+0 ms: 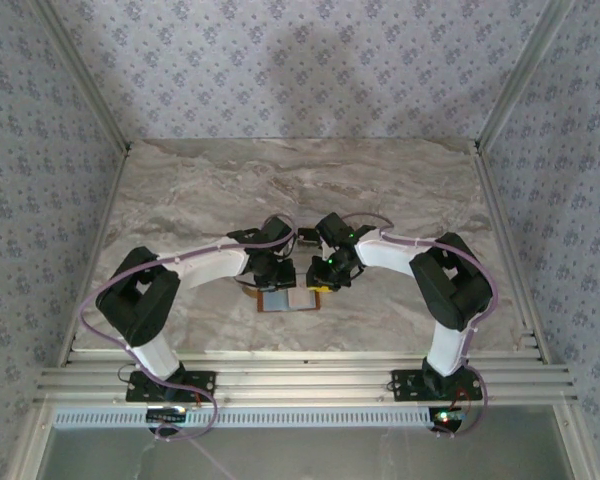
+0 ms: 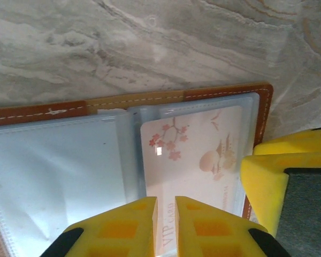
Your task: Take the credit cards out of the card holder
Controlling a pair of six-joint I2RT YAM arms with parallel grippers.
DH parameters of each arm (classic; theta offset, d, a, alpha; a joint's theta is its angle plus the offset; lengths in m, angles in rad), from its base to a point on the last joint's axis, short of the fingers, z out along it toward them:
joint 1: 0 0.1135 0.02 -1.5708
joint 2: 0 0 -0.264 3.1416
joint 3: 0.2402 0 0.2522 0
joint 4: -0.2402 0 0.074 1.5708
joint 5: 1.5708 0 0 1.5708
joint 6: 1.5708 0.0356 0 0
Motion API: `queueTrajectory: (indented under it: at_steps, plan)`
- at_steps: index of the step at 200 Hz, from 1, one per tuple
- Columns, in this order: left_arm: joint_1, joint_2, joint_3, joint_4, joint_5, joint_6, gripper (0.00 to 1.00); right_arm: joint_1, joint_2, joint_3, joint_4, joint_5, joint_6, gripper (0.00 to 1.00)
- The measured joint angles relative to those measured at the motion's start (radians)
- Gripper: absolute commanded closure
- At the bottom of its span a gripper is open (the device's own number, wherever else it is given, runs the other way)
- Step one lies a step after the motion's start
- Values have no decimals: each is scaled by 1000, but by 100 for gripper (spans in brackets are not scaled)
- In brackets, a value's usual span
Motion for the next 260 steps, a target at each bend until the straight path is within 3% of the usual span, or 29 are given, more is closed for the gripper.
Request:
queueTrajectory:
  at_steps: [171,260]
  plan:
    - [-1,34,17,-95,-104,13,83,0,-9,-2,-8,7,0,72]
    - [48,-32,-51,43,8,-24,79,0,-31,3,-71,32,-1,66]
